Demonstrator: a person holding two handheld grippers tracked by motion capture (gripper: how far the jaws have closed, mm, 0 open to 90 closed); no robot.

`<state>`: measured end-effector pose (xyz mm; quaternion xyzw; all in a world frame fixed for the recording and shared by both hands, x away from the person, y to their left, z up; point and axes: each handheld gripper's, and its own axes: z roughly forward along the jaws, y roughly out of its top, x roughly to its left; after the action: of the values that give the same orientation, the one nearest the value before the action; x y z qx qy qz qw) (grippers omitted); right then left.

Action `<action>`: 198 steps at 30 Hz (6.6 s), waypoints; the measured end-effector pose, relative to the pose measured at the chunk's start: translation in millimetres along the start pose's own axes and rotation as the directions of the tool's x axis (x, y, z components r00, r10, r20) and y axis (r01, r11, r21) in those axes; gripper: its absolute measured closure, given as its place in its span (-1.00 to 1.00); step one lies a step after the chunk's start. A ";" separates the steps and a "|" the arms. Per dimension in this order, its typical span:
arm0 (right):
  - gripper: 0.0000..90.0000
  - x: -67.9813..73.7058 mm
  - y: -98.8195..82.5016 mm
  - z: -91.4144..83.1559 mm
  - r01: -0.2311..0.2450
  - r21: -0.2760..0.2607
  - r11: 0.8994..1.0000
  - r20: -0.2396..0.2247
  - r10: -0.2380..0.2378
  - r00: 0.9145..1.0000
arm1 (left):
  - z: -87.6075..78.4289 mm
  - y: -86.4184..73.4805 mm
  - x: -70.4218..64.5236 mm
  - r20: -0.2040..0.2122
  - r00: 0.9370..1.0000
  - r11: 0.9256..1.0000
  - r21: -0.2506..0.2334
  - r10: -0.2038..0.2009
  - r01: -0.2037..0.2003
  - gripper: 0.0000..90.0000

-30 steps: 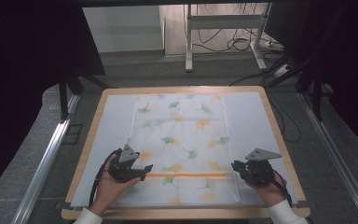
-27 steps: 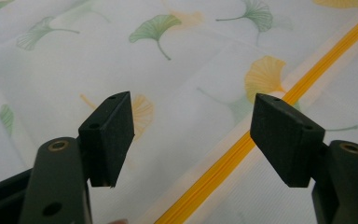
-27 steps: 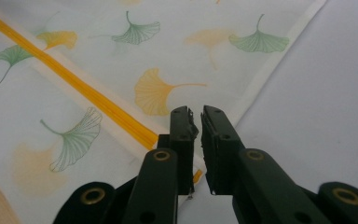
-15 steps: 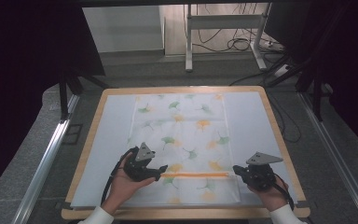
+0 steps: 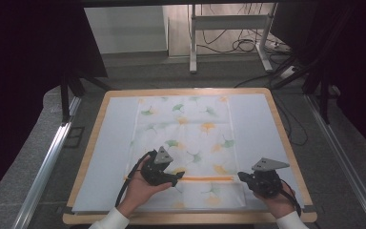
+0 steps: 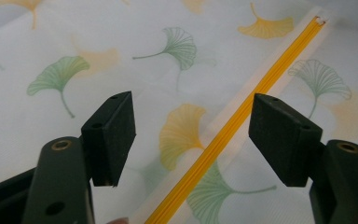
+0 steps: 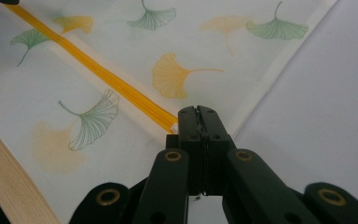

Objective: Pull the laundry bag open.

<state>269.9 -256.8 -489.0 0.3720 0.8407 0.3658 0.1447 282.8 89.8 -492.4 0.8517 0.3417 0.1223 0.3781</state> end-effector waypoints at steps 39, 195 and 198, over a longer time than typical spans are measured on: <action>0.97 24.3 -25.1 10.2 0.040 0.154 0.987 -0.098 -0.025 0.995 | 84.9 69.1 -66.2 0.212 0.960 0.981 0.020 0.185 -0.193 -0.06; 0.99 -2.5 -15.2 20.8 -0.125 0.146 0.981 -0.013 0.128 0.992 | 121.4 74.6 -100.0 0.161 0.934 0.940 0.076 0.318 -0.333 1.00; 0.99 -2.1 -15.2 20.7 -0.125 0.145 0.982 -0.012 0.128 0.992 | 119.4 72.1 -97.8 0.160 0.938 0.944 0.072 0.308 -0.322 1.00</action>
<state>274.1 -254.8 -514.3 0.4302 0.8410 0.3168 0.0848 301.8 -77.7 -516.7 0.9195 0.1778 0.1018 0.3356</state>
